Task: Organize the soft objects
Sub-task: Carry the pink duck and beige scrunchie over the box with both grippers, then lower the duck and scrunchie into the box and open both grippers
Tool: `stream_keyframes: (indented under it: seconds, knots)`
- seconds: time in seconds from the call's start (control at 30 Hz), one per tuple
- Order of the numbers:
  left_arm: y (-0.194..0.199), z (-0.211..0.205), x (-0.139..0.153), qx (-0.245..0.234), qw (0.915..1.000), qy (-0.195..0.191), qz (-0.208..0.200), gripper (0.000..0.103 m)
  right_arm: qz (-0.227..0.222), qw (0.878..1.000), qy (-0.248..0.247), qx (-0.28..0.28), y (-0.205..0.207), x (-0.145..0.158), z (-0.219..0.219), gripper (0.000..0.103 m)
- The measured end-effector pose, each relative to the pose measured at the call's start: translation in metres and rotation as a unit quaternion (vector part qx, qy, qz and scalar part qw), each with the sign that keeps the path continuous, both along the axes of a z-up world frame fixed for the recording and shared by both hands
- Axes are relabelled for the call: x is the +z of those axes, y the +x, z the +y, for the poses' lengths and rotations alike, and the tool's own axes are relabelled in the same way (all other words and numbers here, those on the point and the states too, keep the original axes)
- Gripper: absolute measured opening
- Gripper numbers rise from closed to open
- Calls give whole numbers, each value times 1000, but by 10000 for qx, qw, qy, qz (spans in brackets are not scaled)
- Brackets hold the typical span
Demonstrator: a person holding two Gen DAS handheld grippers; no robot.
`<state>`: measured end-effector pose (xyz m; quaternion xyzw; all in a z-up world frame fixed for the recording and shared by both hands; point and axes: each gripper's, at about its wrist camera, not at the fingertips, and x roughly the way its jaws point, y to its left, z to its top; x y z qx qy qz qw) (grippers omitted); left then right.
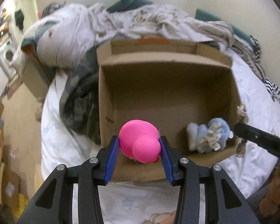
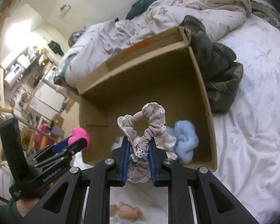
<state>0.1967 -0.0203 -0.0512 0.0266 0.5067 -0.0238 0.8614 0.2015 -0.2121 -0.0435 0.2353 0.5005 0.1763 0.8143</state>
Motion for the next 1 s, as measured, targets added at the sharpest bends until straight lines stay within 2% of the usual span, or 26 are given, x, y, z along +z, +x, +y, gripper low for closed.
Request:
stream_keyframes:
  seconds: [0.07, 0.47, 0.6, 1.0]
  knots:
    - [4, 1, -5, 30, 9999, -133, 74, 40, -15, 10000, -43, 64, 3, -2, 4, 20]
    - [6, -5, -14, -2, 9997, -28, 258, 40, 19, 9997, -121, 188, 14, -14, 18, 20]
    - [7, -7, -16, -67, 9996, -107, 254, 40, 124, 9993, -276, 224, 14, -19, 22, 20]
    - [9, -7, -22, -46, 9993, -82, 350, 40, 160, 9993, -114, 309, 17, -25, 28, 20]
